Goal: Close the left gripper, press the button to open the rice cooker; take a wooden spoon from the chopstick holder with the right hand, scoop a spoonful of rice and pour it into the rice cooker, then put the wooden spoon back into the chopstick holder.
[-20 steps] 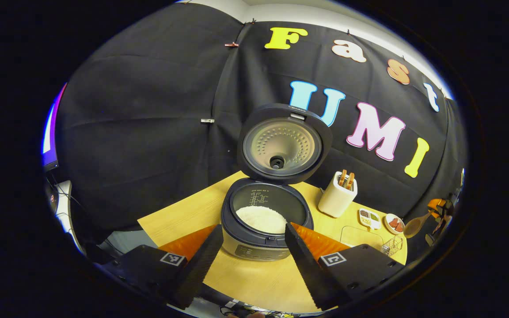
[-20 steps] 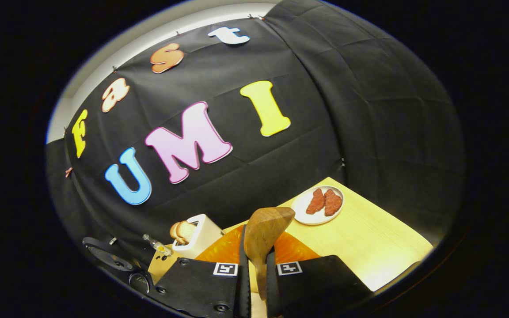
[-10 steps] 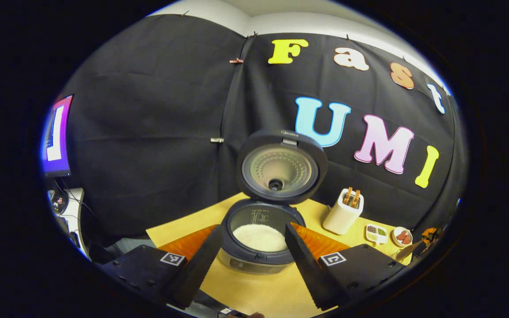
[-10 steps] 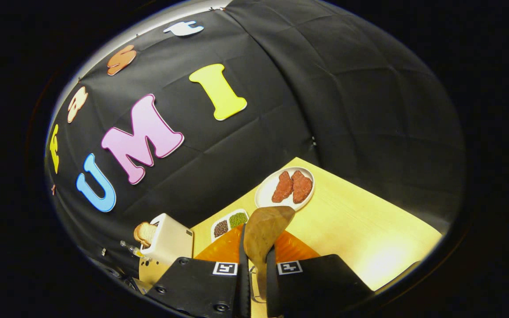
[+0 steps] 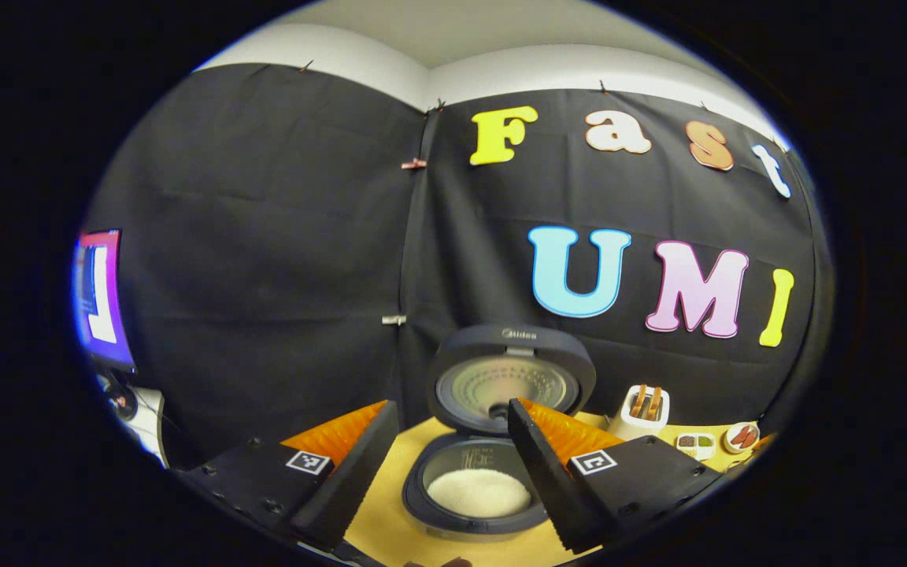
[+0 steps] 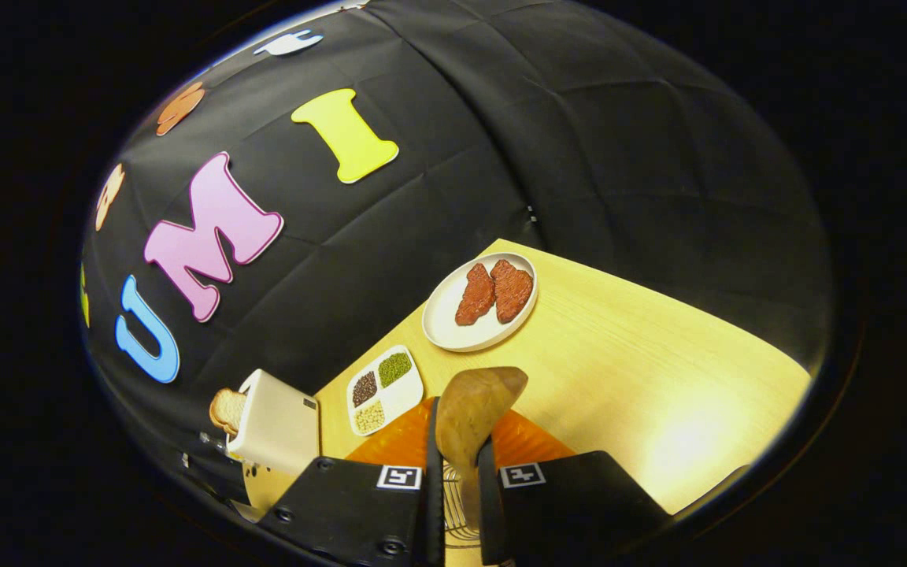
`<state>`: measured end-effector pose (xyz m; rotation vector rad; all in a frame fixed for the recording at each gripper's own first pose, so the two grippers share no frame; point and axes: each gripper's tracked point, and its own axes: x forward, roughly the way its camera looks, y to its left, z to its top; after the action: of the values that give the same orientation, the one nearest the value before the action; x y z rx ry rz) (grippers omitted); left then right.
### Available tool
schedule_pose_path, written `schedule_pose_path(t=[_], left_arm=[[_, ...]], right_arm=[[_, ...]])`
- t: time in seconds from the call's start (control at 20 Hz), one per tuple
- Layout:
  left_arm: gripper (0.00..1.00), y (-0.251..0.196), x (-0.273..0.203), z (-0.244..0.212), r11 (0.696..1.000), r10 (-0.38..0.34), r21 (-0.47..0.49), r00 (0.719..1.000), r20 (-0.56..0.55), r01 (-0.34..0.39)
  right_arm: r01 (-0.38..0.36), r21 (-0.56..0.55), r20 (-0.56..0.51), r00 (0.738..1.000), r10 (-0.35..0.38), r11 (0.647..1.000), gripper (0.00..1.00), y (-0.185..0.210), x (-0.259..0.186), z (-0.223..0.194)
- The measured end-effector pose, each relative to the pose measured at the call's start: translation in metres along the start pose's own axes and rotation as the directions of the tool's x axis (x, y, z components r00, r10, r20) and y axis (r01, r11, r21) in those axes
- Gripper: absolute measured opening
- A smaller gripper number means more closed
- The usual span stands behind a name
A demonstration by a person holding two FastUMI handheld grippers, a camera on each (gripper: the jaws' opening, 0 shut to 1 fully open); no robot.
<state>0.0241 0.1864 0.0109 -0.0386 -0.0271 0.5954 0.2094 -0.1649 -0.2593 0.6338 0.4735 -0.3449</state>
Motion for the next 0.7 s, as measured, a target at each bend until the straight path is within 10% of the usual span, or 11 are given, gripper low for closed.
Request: schedule_pose_path(t=[0.15, 0.3, 0.7], left_arm=[[0.95, -0.019, 0.021, 0.028, 0.995, -0.068, 0.082, 0.993, 0.096, 0.060], [0.92, -0.048, 0.044, 0.042, 0.981, -0.172, 0.116, 0.975, 0.145, 0.156], [0.99, -0.069, 0.123, 0.053, 0.955, -0.285, 0.148, 0.939, 0.195, 0.259]], right_arm=[[-0.003, -0.047, 0.001, 1.000, 0.003, 0.999, 0.27, -0.002, -0.015, -0.001], [-0.002, -0.117, 0.015, 1.000, 0.004, 0.993, 1.00, -0.006, -0.041, 0.001], [0.037, -0.224, 0.075, 0.997, -0.021, 0.974, 0.98, -0.024, -0.153, 0.005]])
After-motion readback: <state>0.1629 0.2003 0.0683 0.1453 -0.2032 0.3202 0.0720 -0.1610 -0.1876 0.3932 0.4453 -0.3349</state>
